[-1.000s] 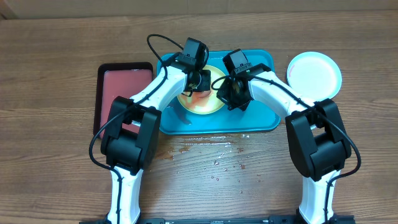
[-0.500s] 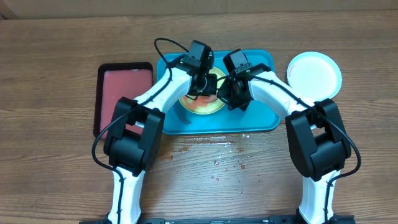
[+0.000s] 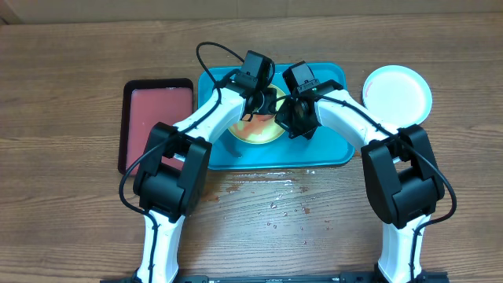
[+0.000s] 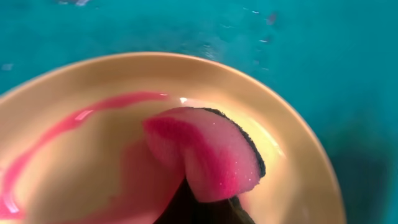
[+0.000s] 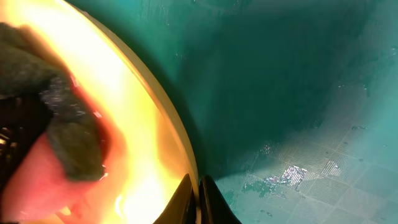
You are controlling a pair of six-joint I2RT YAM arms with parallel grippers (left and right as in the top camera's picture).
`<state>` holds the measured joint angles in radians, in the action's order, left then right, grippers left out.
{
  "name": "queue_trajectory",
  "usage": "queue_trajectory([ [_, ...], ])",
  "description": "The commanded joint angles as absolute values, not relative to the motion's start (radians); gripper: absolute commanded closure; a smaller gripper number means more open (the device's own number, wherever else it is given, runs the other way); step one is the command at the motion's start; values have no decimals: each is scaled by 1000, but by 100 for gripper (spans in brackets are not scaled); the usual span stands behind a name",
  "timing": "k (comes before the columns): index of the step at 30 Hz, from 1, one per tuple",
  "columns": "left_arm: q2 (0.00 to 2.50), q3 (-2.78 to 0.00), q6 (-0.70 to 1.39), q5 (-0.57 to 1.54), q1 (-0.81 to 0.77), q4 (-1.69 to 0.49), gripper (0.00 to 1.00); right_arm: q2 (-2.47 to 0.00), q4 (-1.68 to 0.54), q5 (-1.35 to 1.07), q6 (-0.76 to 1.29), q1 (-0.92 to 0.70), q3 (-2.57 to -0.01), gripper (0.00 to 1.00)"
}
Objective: Clean dirty plates on tray and stack at the side
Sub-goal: 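Keep scrubbing the yellow plate with the left gripper's sponge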
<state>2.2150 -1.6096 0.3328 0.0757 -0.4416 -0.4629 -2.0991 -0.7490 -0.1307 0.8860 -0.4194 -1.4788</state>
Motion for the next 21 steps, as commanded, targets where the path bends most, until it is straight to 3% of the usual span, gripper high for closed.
queue_trajectory([
  [1,2252,-1592,321,-46,-405,-503,96,-2094,-746,-129,886,-422,-1478,96],
  [12,2242,-1592,321,-44,-387,-735,96,-2094,-745,-121,886,-422,-1478,96],
  [21,2231,-1592,345,177,-398,-828,96,-2094,-733,-121,887,-422,-1478,96],
])
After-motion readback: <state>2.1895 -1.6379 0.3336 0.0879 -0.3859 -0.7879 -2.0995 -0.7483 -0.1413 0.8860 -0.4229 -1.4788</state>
